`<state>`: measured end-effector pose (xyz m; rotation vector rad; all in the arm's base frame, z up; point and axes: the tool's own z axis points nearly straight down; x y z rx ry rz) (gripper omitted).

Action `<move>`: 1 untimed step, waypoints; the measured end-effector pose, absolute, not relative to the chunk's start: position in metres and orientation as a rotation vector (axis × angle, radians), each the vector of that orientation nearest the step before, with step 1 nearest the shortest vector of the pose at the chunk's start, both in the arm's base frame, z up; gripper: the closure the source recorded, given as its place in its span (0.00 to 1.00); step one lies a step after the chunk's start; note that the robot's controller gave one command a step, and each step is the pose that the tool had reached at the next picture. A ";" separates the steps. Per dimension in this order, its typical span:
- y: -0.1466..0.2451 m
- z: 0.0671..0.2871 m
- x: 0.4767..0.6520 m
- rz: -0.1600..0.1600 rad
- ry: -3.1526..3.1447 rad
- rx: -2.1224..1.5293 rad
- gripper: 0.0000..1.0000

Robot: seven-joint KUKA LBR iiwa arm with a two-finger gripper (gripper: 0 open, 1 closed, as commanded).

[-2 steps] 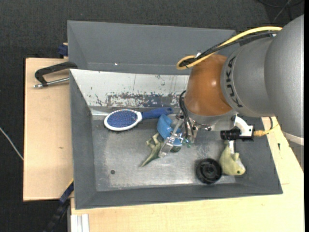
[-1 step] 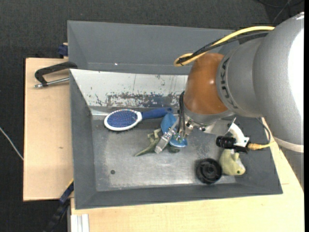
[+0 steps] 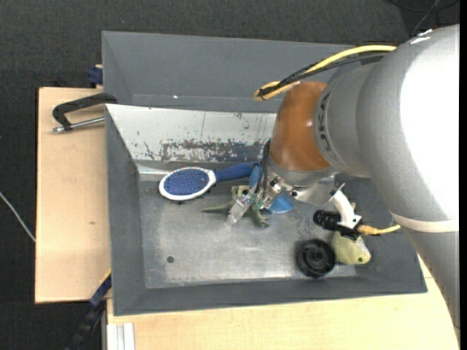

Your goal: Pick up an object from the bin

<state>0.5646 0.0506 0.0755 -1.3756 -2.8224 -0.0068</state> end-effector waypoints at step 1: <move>0.051 0.077 0.565 -0.004 -2.826 -1.374 0.00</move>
Offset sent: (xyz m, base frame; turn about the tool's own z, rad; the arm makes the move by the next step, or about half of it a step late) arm 0.0000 0.0000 0.0000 0.0000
